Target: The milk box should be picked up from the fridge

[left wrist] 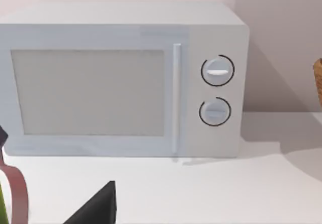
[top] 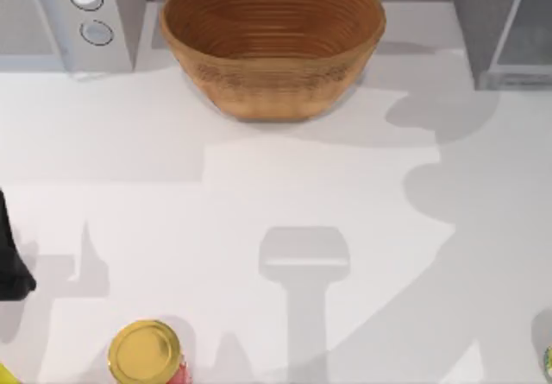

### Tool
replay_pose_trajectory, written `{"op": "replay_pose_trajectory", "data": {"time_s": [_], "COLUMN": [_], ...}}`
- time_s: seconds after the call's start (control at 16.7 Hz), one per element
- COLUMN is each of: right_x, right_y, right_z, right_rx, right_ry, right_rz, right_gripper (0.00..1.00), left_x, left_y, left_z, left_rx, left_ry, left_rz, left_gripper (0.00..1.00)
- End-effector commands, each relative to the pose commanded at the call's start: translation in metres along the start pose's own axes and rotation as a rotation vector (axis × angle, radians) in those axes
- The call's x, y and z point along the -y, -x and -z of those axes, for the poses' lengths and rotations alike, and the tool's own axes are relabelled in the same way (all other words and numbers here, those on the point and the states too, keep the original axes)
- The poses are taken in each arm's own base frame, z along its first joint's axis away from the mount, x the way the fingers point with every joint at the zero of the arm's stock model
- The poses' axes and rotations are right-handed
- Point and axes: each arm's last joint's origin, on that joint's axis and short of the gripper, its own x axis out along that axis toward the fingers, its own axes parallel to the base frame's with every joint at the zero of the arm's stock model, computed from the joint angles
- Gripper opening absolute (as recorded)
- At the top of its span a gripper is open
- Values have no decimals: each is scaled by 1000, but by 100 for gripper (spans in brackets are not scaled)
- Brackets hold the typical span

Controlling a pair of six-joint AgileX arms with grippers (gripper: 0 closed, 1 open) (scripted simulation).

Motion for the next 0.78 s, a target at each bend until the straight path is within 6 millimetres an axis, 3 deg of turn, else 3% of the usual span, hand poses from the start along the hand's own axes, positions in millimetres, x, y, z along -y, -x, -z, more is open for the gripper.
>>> {"op": "replay_pose_trajectory", "data": {"time_s": [0.48,0.78], "right_x": [0,0], "right_y": [84,91], "right_z": [6,4], "right_rx": [-20,-10], "right_ry": [-5,-1], "right_rz": [5,6], "right_gripper": [0,0], "left_x": [0,0], "left_y": [0,0], "left_z": [0,0], "left_rx": [0,0], "left_ry": [0,0], "left_rz": [0,0], "left_gripper": [100,100]}}
